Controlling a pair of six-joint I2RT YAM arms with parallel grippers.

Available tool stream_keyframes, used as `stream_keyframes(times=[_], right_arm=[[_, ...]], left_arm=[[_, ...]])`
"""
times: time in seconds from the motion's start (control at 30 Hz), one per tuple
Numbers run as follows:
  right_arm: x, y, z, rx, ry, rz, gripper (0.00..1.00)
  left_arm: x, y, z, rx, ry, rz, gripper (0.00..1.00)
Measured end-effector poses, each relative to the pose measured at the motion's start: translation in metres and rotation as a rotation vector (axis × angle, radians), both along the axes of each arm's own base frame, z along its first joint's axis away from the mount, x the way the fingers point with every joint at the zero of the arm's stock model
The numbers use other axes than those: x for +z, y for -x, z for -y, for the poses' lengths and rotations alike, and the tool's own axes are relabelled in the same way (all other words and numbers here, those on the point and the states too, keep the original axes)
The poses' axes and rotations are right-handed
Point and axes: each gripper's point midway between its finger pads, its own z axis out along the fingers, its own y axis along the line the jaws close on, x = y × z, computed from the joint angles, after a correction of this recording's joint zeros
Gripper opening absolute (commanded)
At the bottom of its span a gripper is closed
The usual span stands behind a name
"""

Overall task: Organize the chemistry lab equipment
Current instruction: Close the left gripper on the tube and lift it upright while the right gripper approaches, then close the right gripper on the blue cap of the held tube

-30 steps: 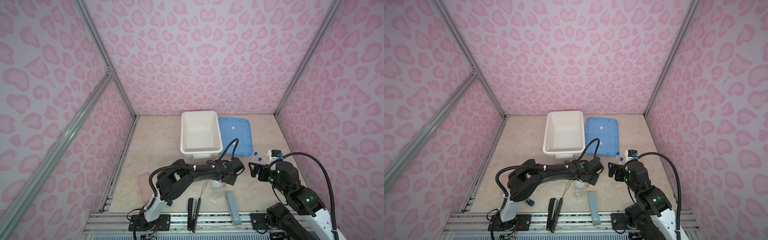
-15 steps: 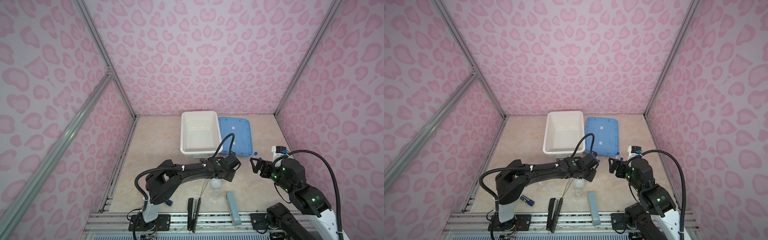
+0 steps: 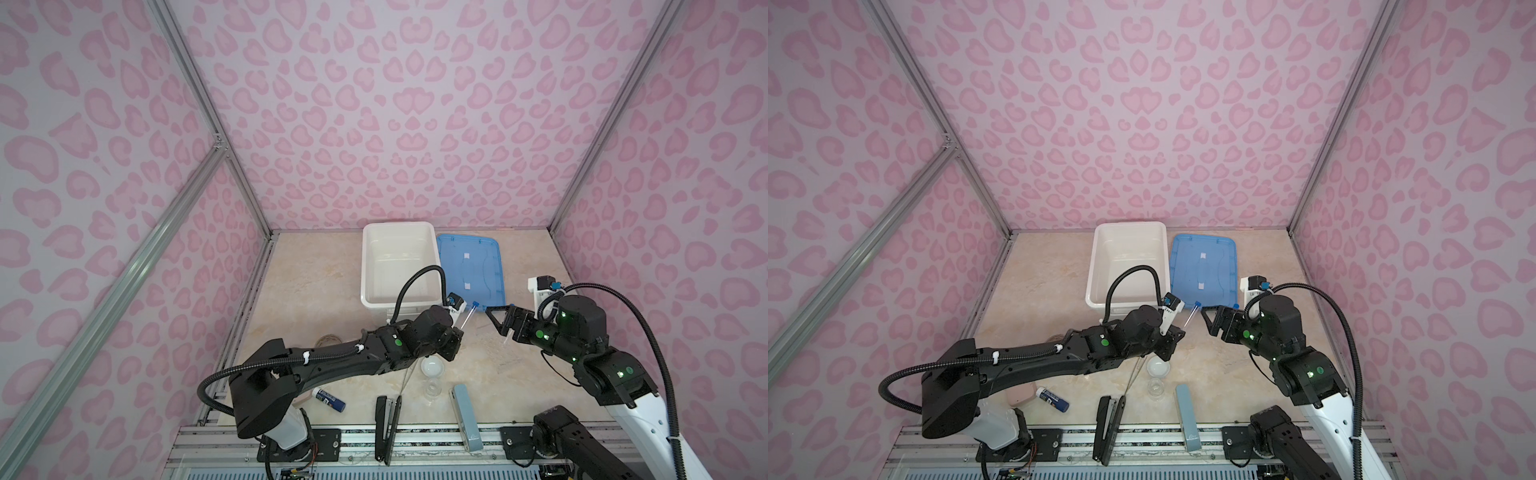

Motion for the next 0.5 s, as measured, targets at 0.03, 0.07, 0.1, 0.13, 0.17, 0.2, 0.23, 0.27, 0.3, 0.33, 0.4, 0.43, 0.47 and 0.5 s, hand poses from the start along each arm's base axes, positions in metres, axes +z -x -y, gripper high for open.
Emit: stream_keyframes(times=[0.03, 0.07, 0.1, 0.13, 0.17, 0.2, 0.23, 0.27, 0.3, 0.33, 0.4, 0.43, 0.47, 0.5], right_arm=[[-0.002, -0.003, -0.004, 0.014, -0.007, -0.011, 0.84], [-0.004, -0.005, -0.007, 0.025, -0.013, -0.019, 0.84], [-0.005, -0.008, -0.010, 0.032, -0.017, -0.026, 0.83], [-0.007, -0.010, -0.012, 0.035, -0.024, -0.034, 0.83], [-0.009, -0.013, -0.014, 0.041, -0.032, -0.040, 0.81], [-0.014, -0.017, -0.017, 0.052, -0.040, -0.049, 0.77], [-0.019, -0.022, -0.018, 0.056, -0.045, -0.068, 0.75], [-0.025, -0.027, -0.020, 0.058, -0.050, -0.090, 0.74], [-0.030, -0.031, -0.022, 0.063, -0.055, -0.103, 0.71], [-0.034, -0.033, -0.023, 0.067, -0.057, -0.114, 0.69], [-0.032, -0.033, -0.027, 0.085, -0.076, -0.111, 0.64], [-0.030, -0.034, -0.029, 0.091, -0.084, -0.098, 0.60], [-0.028, -0.035, -0.030, 0.099, -0.091, -0.089, 0.58], [-0.027, -0.035, -0.031, 0.101, -0.095, -0.085, 0.55]], left_arm=[[0.003, 0.002, 0.000, -0.009, 0.018, 0.005, 0.14], [0.005, 0.002, -0.001, -0.010, 0.032, 0.012, 0.13], [0.007, 0.003, -0.001, -0.011, 0.046, 0.018, 0.13], [0.009, 0.004, -0.001, -0.016, 0.061, 0.023, 0.13], [0.009, 0.005, -0.001, -0.018, 0.069, 0.026, 0.13], [0.009, 0.007, -0.002, -0.020, 0.077, 0.030, 0.13], [0.009, 0.008, -0.002, -0.023, 0.082, 0.032, 0.13], [0.009, 0.009, -0.001, -0.027, 0.088, 0.034, 0.13], [0.010, 0.010, 0.000, -0.033, 0.094, 0.033, 0.13], [0.010, 0.011, 0.001, -0.039, 0.099, 0.034, 0.13], [0.011, 0.011, 0.001, -0.040, 0.107, 0.037, 0.13], [0.010, 0.011, 0.001, -0.040, 0.108, 0.037, 0.13], [0.010, 0.012, 0.001, -0.040, 0.108, 0.037, 0.13], [0.010, 0.012, 0.001, -0.040, 0.108, 0.037, 0.13]])
